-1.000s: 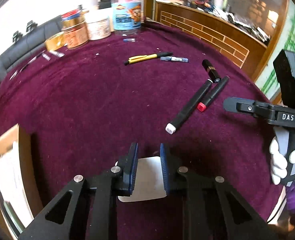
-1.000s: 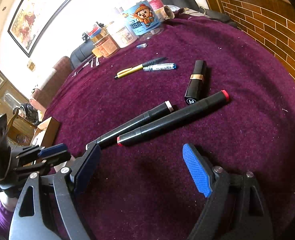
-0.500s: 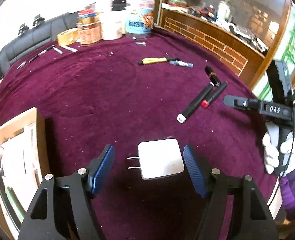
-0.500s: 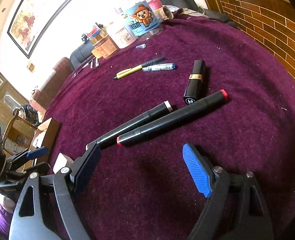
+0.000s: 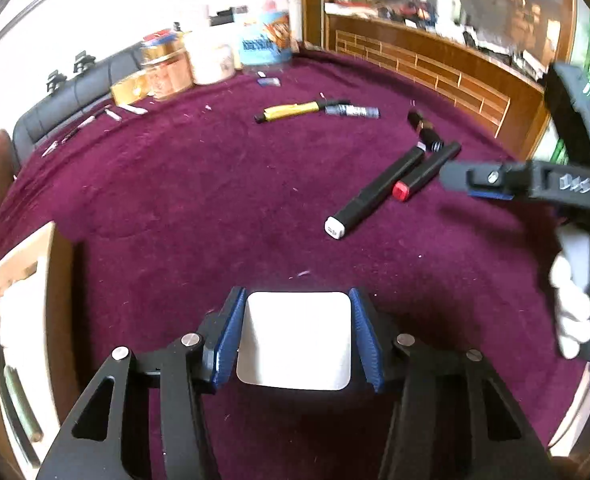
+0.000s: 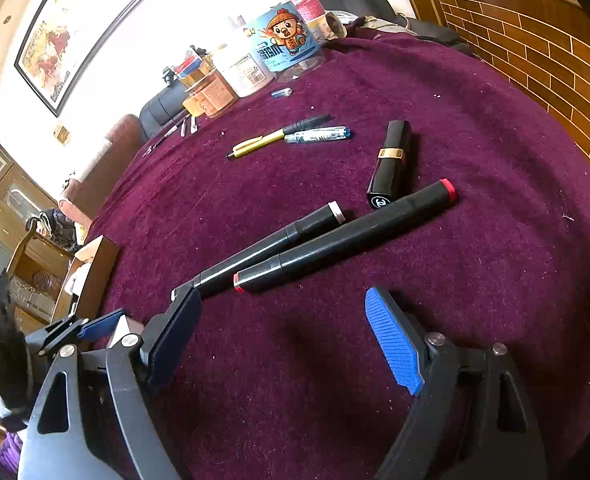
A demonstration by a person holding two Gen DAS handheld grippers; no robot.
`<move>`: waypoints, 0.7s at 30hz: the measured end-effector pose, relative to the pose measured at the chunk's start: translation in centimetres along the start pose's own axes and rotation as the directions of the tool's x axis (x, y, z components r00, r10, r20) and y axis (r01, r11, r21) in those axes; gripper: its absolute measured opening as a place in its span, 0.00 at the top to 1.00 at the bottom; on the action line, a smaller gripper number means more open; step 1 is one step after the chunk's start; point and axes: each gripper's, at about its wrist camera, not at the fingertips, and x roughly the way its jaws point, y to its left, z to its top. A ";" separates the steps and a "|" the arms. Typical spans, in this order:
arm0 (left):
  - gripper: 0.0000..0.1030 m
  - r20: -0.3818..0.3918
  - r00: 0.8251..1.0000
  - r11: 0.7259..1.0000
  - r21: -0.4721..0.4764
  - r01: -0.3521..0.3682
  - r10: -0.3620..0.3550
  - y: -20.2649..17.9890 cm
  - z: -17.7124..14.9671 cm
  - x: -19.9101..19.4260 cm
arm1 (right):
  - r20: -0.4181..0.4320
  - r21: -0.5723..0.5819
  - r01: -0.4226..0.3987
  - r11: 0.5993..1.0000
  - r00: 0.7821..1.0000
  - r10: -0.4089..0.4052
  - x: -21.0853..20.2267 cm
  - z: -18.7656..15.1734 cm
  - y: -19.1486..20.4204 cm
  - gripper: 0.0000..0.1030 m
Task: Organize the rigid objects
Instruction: 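Carry the charger over the box with the left gripper while the right grasps the silver pen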
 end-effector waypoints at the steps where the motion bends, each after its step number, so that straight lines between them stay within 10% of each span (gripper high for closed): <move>1: 0.56 0.023 1.000 1.000 -0.008 -0.007 0.007 0.3 -0.3 -1.2 | 0.000 -0.001 0.003 1.000 1.000 -0.003 0.0 0.0 0.0 0.18; 15: 0.56 0.240 0.966 0.965 -0.215 0.148 -0.094 8.0 -6.2 -13.4 | 0.063 -0.097 0.148 0.984 0.988 -0.142 -2.0 2.7 3.4 0.18; 21: 0.55 0.263 0.964 0.930 -0.342 0.130 -0.038 13.3 -8.4 -14.6 | 0.028 -0.291 0.334 0.896 0.939 -0.342 4.6 8.6 4.5 0.19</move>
